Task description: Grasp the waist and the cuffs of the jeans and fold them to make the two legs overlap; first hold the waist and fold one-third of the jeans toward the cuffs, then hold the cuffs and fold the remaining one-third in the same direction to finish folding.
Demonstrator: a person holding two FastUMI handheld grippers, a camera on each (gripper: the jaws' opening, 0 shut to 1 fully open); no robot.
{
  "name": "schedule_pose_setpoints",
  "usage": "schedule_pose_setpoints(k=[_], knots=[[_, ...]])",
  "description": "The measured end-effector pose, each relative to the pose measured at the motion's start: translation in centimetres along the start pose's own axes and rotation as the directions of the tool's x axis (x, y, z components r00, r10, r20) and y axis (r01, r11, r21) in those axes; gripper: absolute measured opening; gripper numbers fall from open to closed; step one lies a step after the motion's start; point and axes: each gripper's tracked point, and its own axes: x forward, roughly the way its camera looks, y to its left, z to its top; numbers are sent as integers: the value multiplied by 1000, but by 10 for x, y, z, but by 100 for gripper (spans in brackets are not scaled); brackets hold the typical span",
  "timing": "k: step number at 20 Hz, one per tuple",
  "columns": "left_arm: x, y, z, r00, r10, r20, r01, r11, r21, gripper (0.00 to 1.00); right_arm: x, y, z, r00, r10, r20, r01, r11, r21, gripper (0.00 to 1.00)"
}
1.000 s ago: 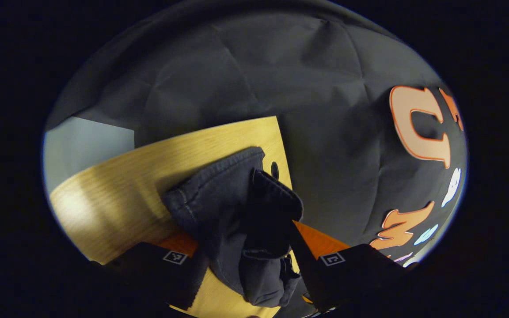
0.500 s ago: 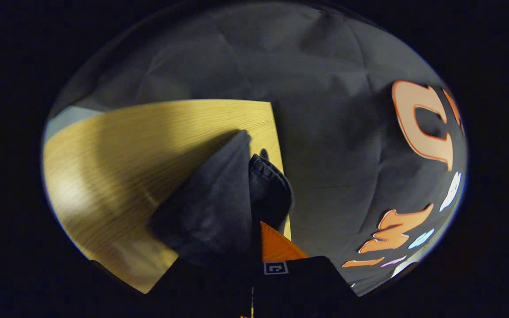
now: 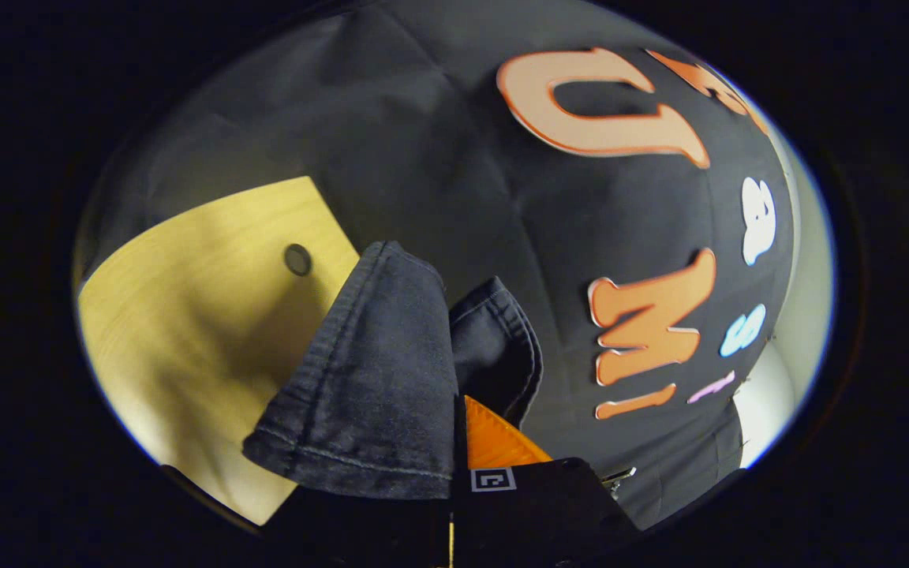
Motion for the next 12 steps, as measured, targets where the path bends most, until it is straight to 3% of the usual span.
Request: schedule_pose_setpoints(k=[7, 10, 12], knots=[[57, -84, -123, 990, 16, -138, 1, 992, 126, 0, -100, -81, 41, 989, -25, 148, 12, 996, 84, 98], [93, -93, -185, 976, 101, -191, -57, 973, 222, 0, -142, -114, 50, 983, -54, 177, 38, 995, 95, 98], [111, -84, -218, 959, 207, -193, -137, 935, 326, 0, -157, -131, 58, 979, -58, 193, 37, 993, 115, 98]])
